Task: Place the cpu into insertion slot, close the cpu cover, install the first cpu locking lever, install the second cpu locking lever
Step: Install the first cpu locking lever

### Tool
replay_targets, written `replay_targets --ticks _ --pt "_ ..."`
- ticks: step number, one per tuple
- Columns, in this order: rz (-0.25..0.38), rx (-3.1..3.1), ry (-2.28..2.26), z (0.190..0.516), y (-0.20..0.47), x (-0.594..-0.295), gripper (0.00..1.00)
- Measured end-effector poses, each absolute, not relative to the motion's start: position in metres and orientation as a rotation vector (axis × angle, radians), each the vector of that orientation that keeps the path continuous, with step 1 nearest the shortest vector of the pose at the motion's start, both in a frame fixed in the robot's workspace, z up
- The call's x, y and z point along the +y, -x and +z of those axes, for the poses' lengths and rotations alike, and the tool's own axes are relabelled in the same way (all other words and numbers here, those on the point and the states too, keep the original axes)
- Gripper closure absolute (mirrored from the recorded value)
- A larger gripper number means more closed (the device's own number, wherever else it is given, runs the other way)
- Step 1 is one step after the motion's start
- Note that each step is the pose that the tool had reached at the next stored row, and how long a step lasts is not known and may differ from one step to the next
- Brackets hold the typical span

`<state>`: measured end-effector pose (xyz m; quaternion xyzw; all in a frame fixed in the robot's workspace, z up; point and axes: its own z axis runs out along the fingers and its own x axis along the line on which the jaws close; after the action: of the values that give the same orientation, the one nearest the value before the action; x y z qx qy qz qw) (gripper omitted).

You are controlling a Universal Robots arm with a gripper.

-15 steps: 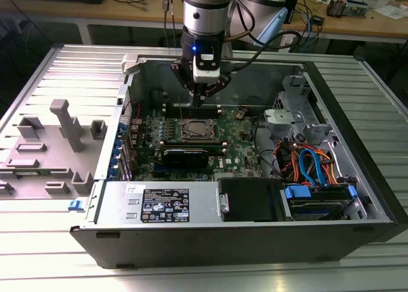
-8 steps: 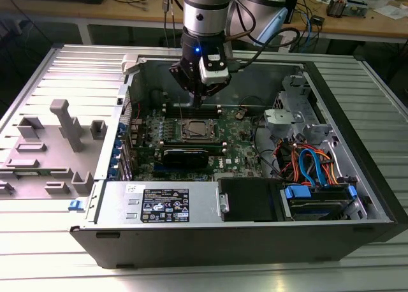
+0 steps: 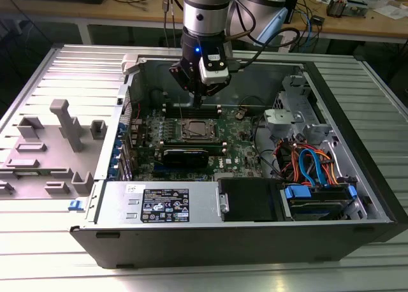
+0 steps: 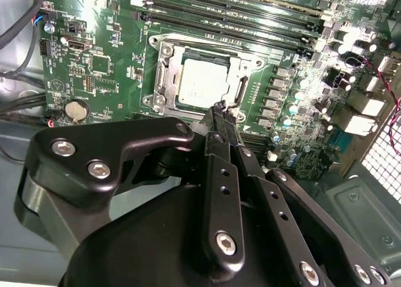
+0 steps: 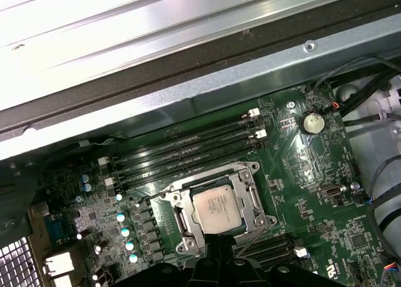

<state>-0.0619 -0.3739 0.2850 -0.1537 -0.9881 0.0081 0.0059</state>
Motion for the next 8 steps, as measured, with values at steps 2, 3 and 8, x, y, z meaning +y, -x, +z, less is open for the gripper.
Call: replay_targets --ticks 2,3,8 --pt "0.025 -3.092 0.481 0.285 0.0619 -0.3739 0.89" --pt "0.025 -3.092 0.481 0.285 0.0619 -0.3739 0.89" --pt "0.023 -3.094 0.474 0.285 0.0622 -0.3739 0.89"
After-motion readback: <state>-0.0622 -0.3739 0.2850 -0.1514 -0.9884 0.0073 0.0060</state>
